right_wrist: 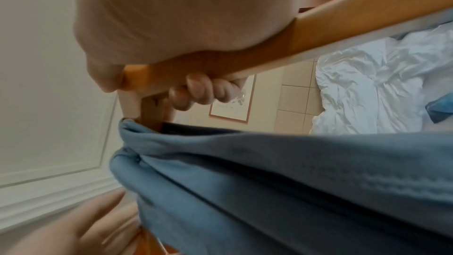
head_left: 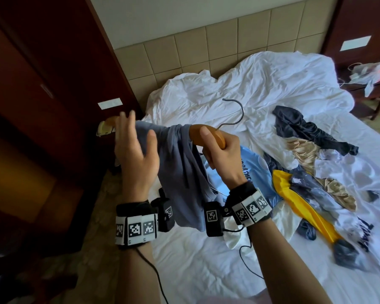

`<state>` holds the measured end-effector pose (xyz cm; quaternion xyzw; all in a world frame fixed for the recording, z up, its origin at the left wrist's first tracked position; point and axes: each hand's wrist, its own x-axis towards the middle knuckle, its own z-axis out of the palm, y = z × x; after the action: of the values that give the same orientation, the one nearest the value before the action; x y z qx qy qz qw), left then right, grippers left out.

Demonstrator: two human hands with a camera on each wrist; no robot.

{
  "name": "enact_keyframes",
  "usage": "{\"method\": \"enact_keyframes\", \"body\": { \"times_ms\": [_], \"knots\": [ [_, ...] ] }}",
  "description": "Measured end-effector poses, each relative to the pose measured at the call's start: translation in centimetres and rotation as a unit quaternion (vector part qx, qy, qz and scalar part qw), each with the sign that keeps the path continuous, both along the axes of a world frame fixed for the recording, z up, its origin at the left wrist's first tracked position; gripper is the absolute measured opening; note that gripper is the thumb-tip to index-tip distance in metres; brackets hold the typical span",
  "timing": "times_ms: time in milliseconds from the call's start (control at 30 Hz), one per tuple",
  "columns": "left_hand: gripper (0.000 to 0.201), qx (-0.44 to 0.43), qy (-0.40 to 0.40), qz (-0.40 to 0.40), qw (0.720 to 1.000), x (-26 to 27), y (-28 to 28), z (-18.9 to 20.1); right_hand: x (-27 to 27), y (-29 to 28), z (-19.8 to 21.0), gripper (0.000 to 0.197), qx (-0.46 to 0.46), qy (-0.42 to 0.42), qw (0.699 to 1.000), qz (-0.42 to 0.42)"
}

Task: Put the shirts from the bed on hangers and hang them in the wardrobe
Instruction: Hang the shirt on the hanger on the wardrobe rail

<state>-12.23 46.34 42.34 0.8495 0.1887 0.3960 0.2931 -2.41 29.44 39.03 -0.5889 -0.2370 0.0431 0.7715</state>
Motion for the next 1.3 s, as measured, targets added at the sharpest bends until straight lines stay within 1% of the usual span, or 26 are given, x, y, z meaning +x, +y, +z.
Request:
{"method": "enact_keyframes", "body": {
  "times_ms": [67,100,200,233,333,433,467,533,600,667,733,800,900,1000,1067,1100,1167,1200,1233,1300],
  "knots": [
    [0.064,0.008,0.040,0.034,0.999,-0.1,0.5,-0.1,-0.2,0.1,0.1,0.038,0.006,-0.007,1.000,0.003],
    [0.062,0.016,0.039,0.037,0.998,-0.1,0.5,-0.1,-0.2,0.2,0.2,0.040,0.008,-0.009,1.000,0.006],
    [0.046,0.026,-0.002,0.016,1.000,-0.3,0.2,0.1,-0.4,0.6,0.1,0.047,0.009,-0.016,1.000,0.003],
    [0.040,0.023,-0.012,0.002,1.000,-0.3,-0.1,0.2,-0.3,0.7,0.0,0.045,0.012,-0.015,1.000,0.006],
    [0.028,0.024,-0.013,-0.047,0.999,0.0,-2.3,0.8,-0.7,1.3,0.0,0.024,0.010,-0.023,1.000,0.010],
    [0.029,0.033,-0.011,-0.086,0.996,0.2,-3.8,1.3,-0.9,1.7,0.0,0.013,0.000,-0.029,1.000,0.011],
    [0.030,0.033,-0.010,-0.095,0.995,0.1,-3.8,1.4,-1.0,1.6,0.1,0.020,-0.003,-0.027,1.000,0.013],
    [0.032,0.009,-0.011,-0.117,0.993,-0.1,-3.2,1.4,-0.9,1.3,0.2,0.043,-0.004,-0.021,1.000,0.013],
    [0.035,-0.010,-0.015,-0.129,0.991,-0.6,-2.3,1.4,-0.6,0.9,0.2,0.048,-0.003,-0.012,1.000,0.017],
    [0.039,0.011,-0.006,-0.098,0.995,-1.2,-0.9,1.3,-0.3,0.5,0.1,0.057,-0.004,-0.017,1.000,0.024],
    [0.043,0.069,0.021,-0.039,0.997,-2.0,0.8,1.3,0.1,0.2,0.1,0.057,-0.003,-0.017,0.999,0.028],
    [0.041,0.127,0.047,0.001,0.991,-2.8,2.0,1.6,0.3,-0.1,0.2,0.050,-0.001,-0.017,0.999,0.041],
    [0.032,0.145,0.094,0.011,0.985,-3.8,2.6,2.0,0.4,0.0,0.1,0.050,-0.009,-0.021,0.999,0.046],
    [0.026,0.184,0.158,0.011,0.970,-3.9,2.6,1.5,0.3,0.5,-0.2,0.046,-0.027,-0.018,0.999,0.042],
    [0.021,0.200,0.192,-0.006,0.961,-3.5,1.8,1.6,0.1,0.9,-0.4,0.046,-0.040,-0.031,0.997,0.050],
    [0.020,0.195,0.203,-0.027,0.959,-3.2,1.0,1.7,-0.2,1.0,-0.2,0.045,-0.046,-0.046,0.996,0.055],
    [0.022,0.155,0.214,-0.087,0.961,-2.9,-0.8,2.0,-0.5,1.5,-0.2,0.040,-0.056,-0.085,0.992,0.069],
    [0.027,0.127,0.218,-0.112,0.961,-2.8,-1.6,2.1,-0.6,1.6,-0.1,0.040,-0.062,-0.093,0.991,0.079],
    [0.032,0.112,0.223,-0.125,0.960,-2.6,-2.2,2.1,-0.7,1.7,-0.1,0.046,-0.067,-0.088,0.990,0.089],
    [0.038,0.110,0.223,-0.133,0.959,-2.5,-2.8,2.2,-0.5,1.6,-0.2,0.065,-0.067,-0.037,0.992,0.105]
  ]
}}
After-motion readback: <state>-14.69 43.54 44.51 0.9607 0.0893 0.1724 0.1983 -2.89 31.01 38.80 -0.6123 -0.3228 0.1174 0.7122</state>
